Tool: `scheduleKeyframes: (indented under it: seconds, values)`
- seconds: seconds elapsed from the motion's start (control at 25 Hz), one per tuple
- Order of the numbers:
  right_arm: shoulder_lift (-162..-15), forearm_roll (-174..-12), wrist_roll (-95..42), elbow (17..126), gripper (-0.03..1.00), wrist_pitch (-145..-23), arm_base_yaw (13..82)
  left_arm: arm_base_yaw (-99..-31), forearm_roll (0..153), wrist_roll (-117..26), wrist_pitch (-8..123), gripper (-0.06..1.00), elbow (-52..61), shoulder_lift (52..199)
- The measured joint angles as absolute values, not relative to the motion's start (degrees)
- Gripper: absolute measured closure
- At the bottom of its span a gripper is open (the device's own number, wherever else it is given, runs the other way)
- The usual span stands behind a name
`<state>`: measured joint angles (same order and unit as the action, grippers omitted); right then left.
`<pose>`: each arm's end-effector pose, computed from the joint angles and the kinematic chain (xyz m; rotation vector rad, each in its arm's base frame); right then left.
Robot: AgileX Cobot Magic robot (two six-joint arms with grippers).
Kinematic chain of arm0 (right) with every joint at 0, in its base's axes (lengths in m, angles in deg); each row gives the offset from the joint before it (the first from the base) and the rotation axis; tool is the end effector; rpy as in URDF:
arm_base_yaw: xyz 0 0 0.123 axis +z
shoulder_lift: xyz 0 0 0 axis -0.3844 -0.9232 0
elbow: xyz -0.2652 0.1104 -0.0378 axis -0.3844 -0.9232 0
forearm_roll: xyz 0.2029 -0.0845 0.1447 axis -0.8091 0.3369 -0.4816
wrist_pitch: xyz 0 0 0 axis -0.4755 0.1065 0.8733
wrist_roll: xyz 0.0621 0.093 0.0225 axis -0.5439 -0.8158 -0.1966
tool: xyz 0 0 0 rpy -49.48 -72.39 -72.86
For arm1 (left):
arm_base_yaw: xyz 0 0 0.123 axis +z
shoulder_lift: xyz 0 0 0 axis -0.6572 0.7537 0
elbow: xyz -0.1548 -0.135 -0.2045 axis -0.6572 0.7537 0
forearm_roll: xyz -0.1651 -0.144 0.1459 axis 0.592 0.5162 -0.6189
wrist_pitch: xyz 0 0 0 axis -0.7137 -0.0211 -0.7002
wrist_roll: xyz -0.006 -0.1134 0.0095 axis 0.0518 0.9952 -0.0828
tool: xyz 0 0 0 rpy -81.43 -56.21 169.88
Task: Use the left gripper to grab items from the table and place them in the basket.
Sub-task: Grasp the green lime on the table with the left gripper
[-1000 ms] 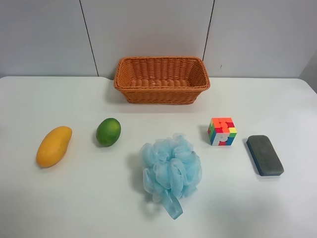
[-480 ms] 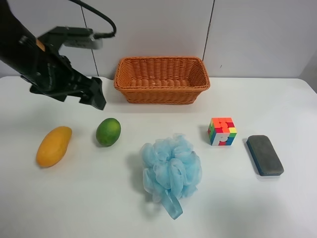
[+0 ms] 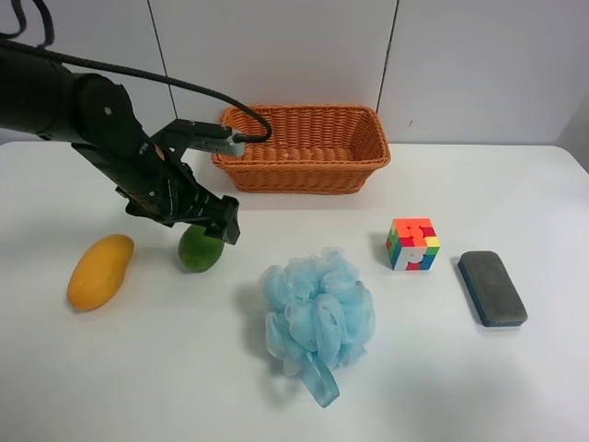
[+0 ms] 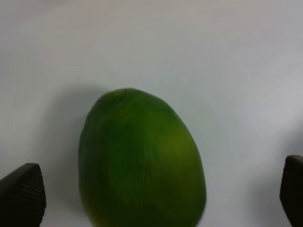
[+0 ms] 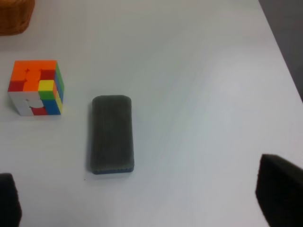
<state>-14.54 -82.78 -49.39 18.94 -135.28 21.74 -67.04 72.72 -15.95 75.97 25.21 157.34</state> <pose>0.0218 -0.0045 0.2676 0.0170 2.0445 -0.0590 0.3336 -0.1706 0.1339 0.5301 2.6398 -0.2514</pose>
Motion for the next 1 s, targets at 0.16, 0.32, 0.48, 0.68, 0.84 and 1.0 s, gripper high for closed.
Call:
scheduleKeyframes:
  seconds: [0.16, 0.32, 0.48, 0.68, 0.84, 1.0]
  values:
    - [-14.54, -82.78, -49.39, 18.94, -0.03, -135.28, 21.74, -67.04, 72.98, -16.95, 72.98, -0.05, 25.21, 161.22]
    - [-14.54, -82.78, -49.39, 18.94, -0.03, -135.28, 21.74, -67.04, 72.97, -17.3, 71.81, -0.05, 25.21, 164.36]
    - [-14.54, -82.78, -49.39, 18.94, -0.03, -135.28, 21.74, -67.04, 72.97, -17.5, 71.24, -0.02, 25.21, 165.31]
    - [-14.54, -82.78, -49.39, 18.94, -0.03, -135.28, 21.74, -67.04, 73.03, -17.58, 71.24, 0.34, 25.21, 165.38]
    - [-14.54, -82.78, -49.39, 18.94, -0.03, -135.28, 21.74, -67.04, 73.03, -17.64, 71.29, 0.34, 25.21, 165.38]
    - [-14.54, -82.78, -49.39, 18.94, -0.03, -135.28, 21.74, -67.04, 73.03, -17.68, 71.47, 0.34, 25.21, 165.38]
